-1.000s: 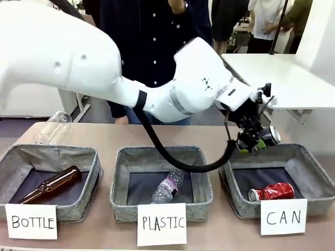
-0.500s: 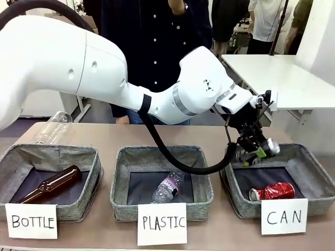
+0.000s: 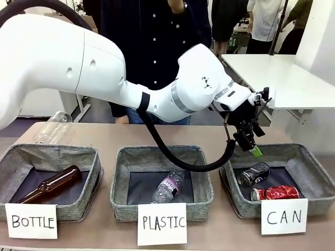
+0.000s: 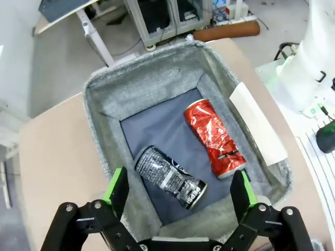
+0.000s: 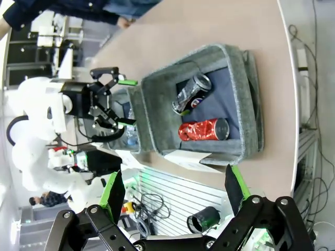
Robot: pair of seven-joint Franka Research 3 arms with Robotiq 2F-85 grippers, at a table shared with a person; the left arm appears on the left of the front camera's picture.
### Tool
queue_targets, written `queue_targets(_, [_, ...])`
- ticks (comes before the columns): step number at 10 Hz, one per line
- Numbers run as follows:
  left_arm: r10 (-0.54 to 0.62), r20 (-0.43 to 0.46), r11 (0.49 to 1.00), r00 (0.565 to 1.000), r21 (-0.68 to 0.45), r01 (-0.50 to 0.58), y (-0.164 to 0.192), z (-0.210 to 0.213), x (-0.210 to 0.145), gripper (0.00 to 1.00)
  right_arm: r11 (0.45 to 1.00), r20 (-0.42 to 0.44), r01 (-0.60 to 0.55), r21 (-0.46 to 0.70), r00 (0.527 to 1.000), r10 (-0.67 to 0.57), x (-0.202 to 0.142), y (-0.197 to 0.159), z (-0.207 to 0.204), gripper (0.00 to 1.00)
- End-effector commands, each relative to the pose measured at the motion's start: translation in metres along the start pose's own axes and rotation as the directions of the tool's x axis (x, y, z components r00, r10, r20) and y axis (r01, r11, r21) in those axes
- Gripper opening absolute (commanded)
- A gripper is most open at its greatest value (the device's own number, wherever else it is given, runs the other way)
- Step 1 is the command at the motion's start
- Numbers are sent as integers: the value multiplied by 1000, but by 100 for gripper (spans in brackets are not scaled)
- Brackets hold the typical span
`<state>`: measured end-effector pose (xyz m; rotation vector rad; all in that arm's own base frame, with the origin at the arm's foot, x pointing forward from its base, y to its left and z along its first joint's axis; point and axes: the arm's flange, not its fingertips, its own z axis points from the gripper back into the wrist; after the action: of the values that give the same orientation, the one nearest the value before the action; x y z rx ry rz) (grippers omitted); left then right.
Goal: Sort the can waste into the basket.
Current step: Pick up the can waste from the table and place it in the right Fabric basket.
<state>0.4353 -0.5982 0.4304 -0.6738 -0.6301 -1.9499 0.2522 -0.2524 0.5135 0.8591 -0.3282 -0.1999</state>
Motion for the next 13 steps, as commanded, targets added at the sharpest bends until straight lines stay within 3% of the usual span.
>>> queue_targets(1, [120,-88,992,989,-23,-123,-3,22,-6,100,1000,0,0,0,1000,0,0,0,0,100])
queue_targets(3, [294,-159,955,943,2,-297,-25,66,-29,100,992,-3,-124,-2,992,124,18,36,-4,100])
queue_targets(5, [503,-187,862,844,37,-505,-79,131,-62,100,975,-55,-223,23,973,224,44,85,-36,100])
queue_targets(7, [699,-57,713,713,132,-688,-147,202,-99,100,934,-57,-352,58,933,355,55,156,-97,100])
queue_targets(9, [772,157,602,616,130,-788,-207,270,-122,100,904,-89,-386,186,909,406,43,211,-150,100])
queue_targets(11, [808,516,358,286,-43,-933,-268,343,-148,100,892,-172,-212,398,938,300,16,246,-187,100])
queue_targets(12, [805,578,293,137,-186,-938,-292,368,-166,100,872,-240,-60,486,950,199,13,245,-193,100])
queue_targets(13, [813,581,292,44,-340,-894,-310,388,-185,100,844,-290,48,533,948,130,15,236,-195,100])
